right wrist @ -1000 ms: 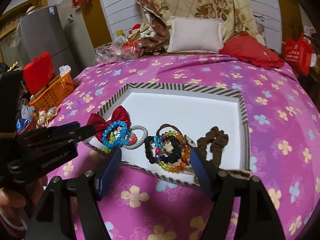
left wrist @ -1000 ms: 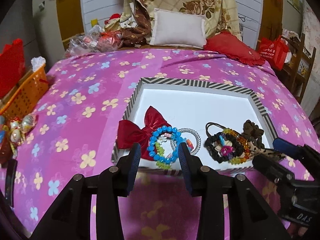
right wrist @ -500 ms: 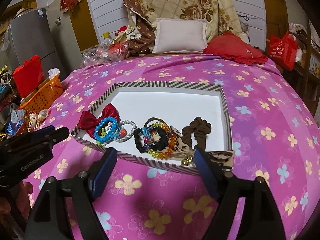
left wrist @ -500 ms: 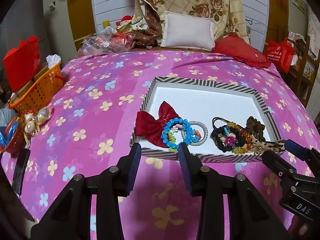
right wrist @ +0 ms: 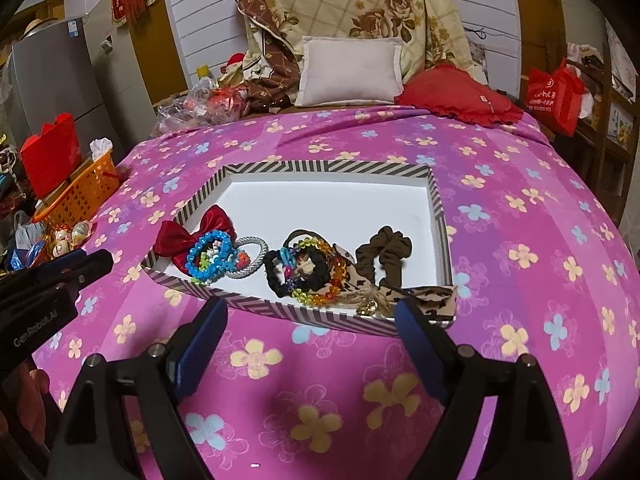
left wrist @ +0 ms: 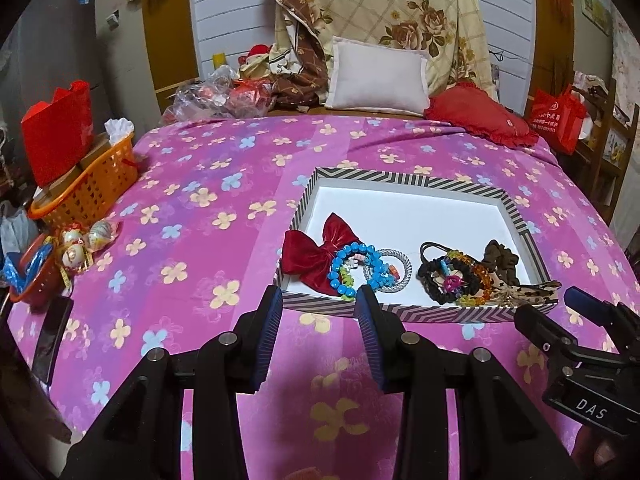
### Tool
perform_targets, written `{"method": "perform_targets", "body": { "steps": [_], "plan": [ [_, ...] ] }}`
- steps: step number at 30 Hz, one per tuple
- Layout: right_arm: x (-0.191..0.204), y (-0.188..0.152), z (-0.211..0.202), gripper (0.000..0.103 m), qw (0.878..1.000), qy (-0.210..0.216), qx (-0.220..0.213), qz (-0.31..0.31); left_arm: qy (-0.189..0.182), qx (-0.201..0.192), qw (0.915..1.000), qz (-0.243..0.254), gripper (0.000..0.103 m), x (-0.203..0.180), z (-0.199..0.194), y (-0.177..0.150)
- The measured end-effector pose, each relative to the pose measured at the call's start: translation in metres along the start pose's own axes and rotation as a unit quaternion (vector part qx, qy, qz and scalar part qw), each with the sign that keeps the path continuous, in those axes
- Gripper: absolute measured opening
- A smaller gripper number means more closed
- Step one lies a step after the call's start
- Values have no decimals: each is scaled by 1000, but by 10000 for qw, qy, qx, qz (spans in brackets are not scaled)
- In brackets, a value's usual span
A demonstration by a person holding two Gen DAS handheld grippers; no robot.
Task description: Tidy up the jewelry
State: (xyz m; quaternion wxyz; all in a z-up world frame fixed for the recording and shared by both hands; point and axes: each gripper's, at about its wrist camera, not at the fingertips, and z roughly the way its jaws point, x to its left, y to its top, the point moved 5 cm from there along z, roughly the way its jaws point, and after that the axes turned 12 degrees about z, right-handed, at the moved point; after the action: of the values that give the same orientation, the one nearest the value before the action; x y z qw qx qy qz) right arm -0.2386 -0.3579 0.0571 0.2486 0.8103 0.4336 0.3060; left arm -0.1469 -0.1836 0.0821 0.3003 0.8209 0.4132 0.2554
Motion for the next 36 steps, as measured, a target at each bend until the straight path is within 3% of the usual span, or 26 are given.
{"method": "perform_targets", "body": {
  "steps": [36],
  "plan": [
    [2,-8,7,90,9998,10,172,-48,42,-24,10000,53,40,-1,-4,-6]
  ]
}}
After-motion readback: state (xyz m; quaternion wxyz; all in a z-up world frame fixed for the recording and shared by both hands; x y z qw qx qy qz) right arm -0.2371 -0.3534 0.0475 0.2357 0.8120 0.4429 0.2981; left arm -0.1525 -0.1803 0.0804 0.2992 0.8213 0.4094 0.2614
